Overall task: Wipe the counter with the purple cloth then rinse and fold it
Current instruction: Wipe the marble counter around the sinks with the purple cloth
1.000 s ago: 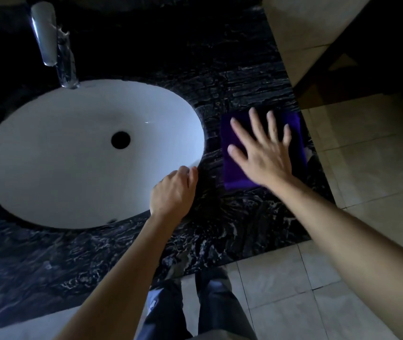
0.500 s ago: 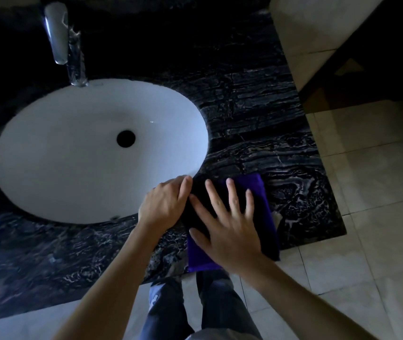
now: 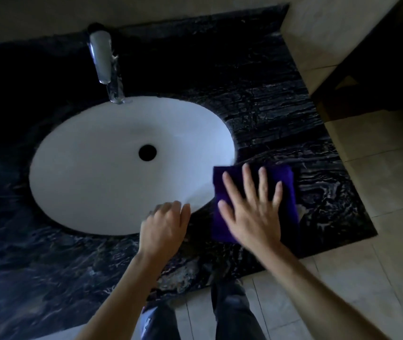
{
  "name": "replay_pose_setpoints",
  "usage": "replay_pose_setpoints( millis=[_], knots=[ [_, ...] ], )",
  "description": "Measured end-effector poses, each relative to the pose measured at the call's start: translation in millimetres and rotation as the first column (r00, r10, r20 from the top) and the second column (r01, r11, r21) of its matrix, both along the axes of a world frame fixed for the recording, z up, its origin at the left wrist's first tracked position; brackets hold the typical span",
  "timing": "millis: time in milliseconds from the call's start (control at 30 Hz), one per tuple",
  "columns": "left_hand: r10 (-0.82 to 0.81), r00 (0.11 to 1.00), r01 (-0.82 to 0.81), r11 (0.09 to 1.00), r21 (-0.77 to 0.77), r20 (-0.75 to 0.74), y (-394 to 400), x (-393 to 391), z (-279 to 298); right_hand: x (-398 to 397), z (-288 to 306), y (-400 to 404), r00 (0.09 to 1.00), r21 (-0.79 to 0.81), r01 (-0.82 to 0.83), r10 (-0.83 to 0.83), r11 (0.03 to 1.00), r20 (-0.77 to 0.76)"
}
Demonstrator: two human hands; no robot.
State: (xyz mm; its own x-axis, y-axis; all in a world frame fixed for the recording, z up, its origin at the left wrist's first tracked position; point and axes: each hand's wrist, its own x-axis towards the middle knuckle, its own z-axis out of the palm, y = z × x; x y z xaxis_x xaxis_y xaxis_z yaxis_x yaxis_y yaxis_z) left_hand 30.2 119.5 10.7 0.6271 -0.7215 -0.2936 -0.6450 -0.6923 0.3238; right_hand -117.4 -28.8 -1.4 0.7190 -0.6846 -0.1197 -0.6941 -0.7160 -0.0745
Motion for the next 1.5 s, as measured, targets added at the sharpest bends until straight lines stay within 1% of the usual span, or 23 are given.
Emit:
replay_pose_setpoints(
  millis=[100,167,267,333,367,400,467,567,633,667,733,867,933,967,1033,1067,1100,1200,1267,1333,1433,1500],
  knots=[
    [-0.077,0.989,0.07,0.996,0.056,0.128,54.8,19.9,-0.1,11.5,2.7,100.0,0.992,0.052,-0.121,0.119,0.991,0.037],
    [-0.09,0.982,0.082,0.995,0.051,0.165,95.8,39.4,-1.6,18.9,3.8,147.5,0.99,0.068,-0.138,0.137,0.988,0.019],
    [-0.158,0.954,0.163,0.987,0.001,0.253,144.8,60.1,-5.9,23.5,4.7,167.1,0.992,0.084,-0.125,0.123,0.989,0.019],
    [-0.193,0.939,0.205,0.979,-0.01,0.284,158.3,66.9,-8.4,21.6,6.3,155.3,0.987,0.081,-0.161,0.16,0.984,0.012],
    [-0.185,0.942,0.197,0.98,-0.014,0.28,158.4,67.8,-7.5,18.1,6.1,140.2,0.986,0.074,-0.166,0.167,0.983,-0.001],
    [-0.174,0.947,0.184,0.983,-0.012,0.269,157.7,67.9,-6.0,14.3,4.8,119.9,0.991,0.064,-0.133,0.134,0.989,-0.013],
    [-0.167,0.952,0.169,0.986,0.012,0.257,156.3,67.7,-3.9,7.2,2.3,65.5,0.999,0.033,0.019,-0.018,0.999,-0.038],
    [-0.169,0.953,0.167,0.986,0.028,0.253,155.6,66.1,-1.8,0.6,5.2,-3.8,0.961,0.047,0.27,-0.266,0.962,-0.075],
    [-0.153,0.957,0.148,0.988,0.036,0.247,153.6,64.7,-0.1,7.6,5.1,-10.6,0.93,0.055,0.364,-0.36,0.93,-0.073],
    [-0.145,0.959,0.139,0.989,0.044,0.242,153.2,63.9,0.1,14.4,5.3,1.3,0.924,0.047,0.379,-0.376,0.924,-0.068],
    [-0.138,0.961,0.131,0.99,0.046,0.24,153.0,63.0,0.0,26.9,5.5,49.2,0.944,0.033,0.327,-0.324,0.945,-0.056],
    [-0.133,0.967,0.133,0.991,0.013,0.216,154.4,63.1,-0.1,39.3,2.0,187.0,0.993,0.022,0.11,-0.111,0.994,0.036],
    [-0.132,0.967,0.133,0.991,0.012,0.217,154.8,63.5,-1.9,36.3,-0.3,221.7,0.998,0.051,0.01,-0.014,0.999,0.06],
    [-0.129,0.966,0.131,0.991,0.004,0.223,154.7,63.8,-3.2,32.4,-0.3,218.9,0.996,0.061,-0.065,0.061,0.996,0.059],
    [-0.117,0.964,0.124,0.992,-0.019,0.237,156.1,64.6,-5.8,24.6,1.5,181.9,0.978,0.07,-0.207,0.206,0.976,0.034],
    [-0.11,0.963,0.12,0.992,-0.027,0.244,156.5,64.8,-6.9,21.1,0.7,154.3,0.972,0.065,-0.236,0.235,0.97,0.023],
    [-0.103,0.963,0.115,0.993,-0.032,0.251,156.8,64.9,-7.6,18.2,-0.7,123.9,0.978,0.05,-0.209,0.208,0.977,0.016],
    [-0.093,0.958,0.105,0.994,-0.029,0.271,156.2,63.4,-8.8,15.1,-4.5,25.7,1.0,-0.027,0.031,-0.031,0.999,-0.004],
    [-0.093,0.957,0.1,0.995,-0.012,0.274,153.5,61.2,-8.2,22.6,-6.2,-36.2,0.99,-0.023,0.142,-0.143,0.99,-0.013],
    [-0.088,0.956,0.09,0.996,0.006,0.278,151.9,61.9,-8.4,41.3,-5.2,-84.0,0.978,0.008,0.209,-0.209,0.978,-0.004],
    [-0.079,0.956,0.083,0.997,-0.003,0.282,152.1,60.8,-7.5,59.1,-4.1,-110.7,0.957,0.029,0.291,-0.291,0.956,0.004],
    [-0.08,0.957,0.084,0.996,-0.003,0.277,151.7,59.4,-7.1,61.2,-4.0,-96.5,0.95,0.045,0.31,-0.311,0.95,0.009]
  ],
)
